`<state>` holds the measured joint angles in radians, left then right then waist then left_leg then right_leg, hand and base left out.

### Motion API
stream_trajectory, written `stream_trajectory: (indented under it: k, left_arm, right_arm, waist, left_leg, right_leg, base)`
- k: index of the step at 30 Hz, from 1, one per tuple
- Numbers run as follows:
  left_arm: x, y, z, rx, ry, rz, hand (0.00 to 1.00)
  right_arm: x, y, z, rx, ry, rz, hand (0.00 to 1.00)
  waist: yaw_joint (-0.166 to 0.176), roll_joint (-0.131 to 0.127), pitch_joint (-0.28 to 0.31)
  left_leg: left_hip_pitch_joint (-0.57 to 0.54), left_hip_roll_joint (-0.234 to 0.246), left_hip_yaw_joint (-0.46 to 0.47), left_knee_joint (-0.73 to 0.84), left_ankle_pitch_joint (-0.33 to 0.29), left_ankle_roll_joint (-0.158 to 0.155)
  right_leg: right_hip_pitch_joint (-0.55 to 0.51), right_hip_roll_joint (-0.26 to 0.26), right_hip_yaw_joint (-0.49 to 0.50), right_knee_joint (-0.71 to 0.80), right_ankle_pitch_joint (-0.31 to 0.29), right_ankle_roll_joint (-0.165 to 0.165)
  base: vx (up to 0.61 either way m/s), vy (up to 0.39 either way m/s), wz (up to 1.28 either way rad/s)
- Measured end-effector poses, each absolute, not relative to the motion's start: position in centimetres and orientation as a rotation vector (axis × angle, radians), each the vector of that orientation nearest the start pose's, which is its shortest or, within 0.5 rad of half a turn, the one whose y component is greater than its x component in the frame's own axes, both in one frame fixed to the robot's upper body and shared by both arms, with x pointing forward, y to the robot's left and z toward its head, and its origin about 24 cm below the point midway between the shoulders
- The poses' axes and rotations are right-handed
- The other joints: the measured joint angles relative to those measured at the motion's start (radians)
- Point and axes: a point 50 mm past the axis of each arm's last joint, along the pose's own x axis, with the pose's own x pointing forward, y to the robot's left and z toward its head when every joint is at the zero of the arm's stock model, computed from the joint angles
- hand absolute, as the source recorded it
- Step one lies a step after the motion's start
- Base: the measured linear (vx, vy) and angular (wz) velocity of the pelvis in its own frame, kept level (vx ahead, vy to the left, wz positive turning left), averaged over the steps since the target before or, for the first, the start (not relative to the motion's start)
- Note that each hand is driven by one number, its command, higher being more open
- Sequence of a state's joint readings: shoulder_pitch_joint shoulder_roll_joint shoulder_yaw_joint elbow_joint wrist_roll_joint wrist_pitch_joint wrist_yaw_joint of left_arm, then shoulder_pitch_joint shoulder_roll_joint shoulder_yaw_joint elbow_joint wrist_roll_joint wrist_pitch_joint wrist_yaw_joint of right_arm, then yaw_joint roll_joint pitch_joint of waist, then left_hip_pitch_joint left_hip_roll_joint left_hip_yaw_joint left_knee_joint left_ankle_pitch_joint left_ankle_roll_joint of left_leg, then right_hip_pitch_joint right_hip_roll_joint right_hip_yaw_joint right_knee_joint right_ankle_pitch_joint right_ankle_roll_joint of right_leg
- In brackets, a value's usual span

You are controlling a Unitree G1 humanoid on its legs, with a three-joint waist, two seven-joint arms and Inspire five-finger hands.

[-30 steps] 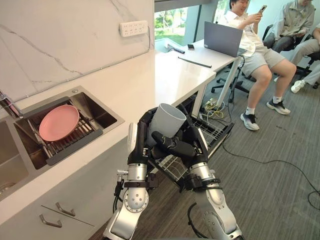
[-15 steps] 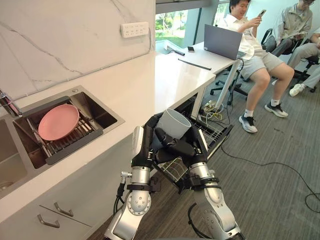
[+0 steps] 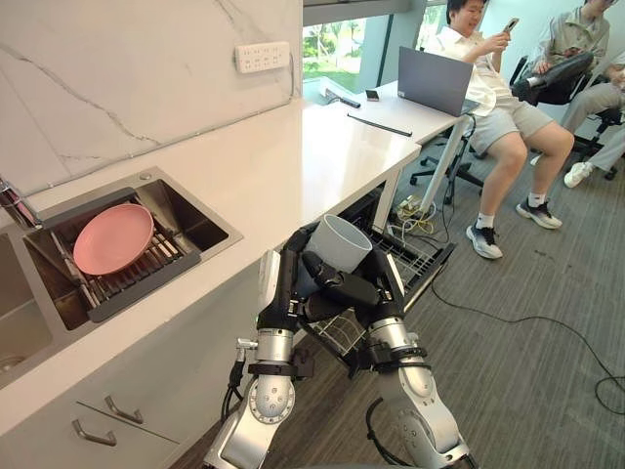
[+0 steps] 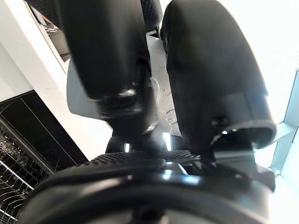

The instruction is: Walk over to the sink, pick up the cup, carry it to the dishwasher, place the cup inside the dishwasher, then close the dishwasher door

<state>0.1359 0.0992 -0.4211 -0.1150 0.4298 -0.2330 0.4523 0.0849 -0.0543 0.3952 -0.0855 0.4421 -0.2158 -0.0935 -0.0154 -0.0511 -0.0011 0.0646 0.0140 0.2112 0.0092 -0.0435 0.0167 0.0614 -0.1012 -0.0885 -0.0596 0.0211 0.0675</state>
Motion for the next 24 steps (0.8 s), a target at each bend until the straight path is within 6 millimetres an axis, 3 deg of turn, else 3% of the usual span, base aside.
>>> stream_trajectory:
  k: [8, 12, 17, 24]
  left_arm:
    - [20.3, 8.5, 5.8, 0.215, -0.299, -0.056, 1.0]
    - [19.6, 10.1, 4.8, 0.096, -0.2, -0.006, 1.0]
    - [19.5, 11.9, 4.3, -0.047, -0.131, 0.054, 1.0]
    - [19.0, 11.5, 3.6, -0.188, -0.071, -0.014, 1.0]
  right_arm:
    - [22.7, -9.2, 5.9, 0.449, -0.125, 0.177, 0.0]
    - [23.1, -11.3, 8.0, 0.466, -0.24, 0.089, 0.0]
    - [23.2, -13.7, 9.0, 0.46, -0.311, -0.014, 0.0]
    - [23.2, -15.1, 9.0, 0.421, -0.324, -0.074, 0.0]
  waist:
    - [0.001, 0.001, 0.001]
    - [0.001, 0.004, 0.003]
    - [0.001, 0.009, 0.007]
    - [0.0, 0.022, 0.026]
  left_leg:
    - [0.0, 0.0, -0.001, 0.001, 0.0, 0.0]
    - [0.0, 0.0, -0.003, 0.001, -0.001, 0.0]
    - [0.0, 0.0, -0.005, 0.003, -0.001, -0.001]
    - [-0.005, -0.003, -0.011, 0.005, -0.002, -0.002]
  right_leg:
    - [0.001, 0.0, -0.001, 0.0, 0.0, 0.0]
    - [0.002, 0.0, -0.003, 0.001, 0.0, 0.0]
    - [0.004, -0.002, -0.006, 0.003, -0.001, 0.001]
    - [0.002, -0.004, -0.013, 0.004, -0.003, 0.004]
  base:
    - [0.0, 0.0, 0.0]
    - [0.0, 0.0, 0.0]
    - [0.0, 0.0, 0.0]
    - [0.0, 0.0, 0.01]
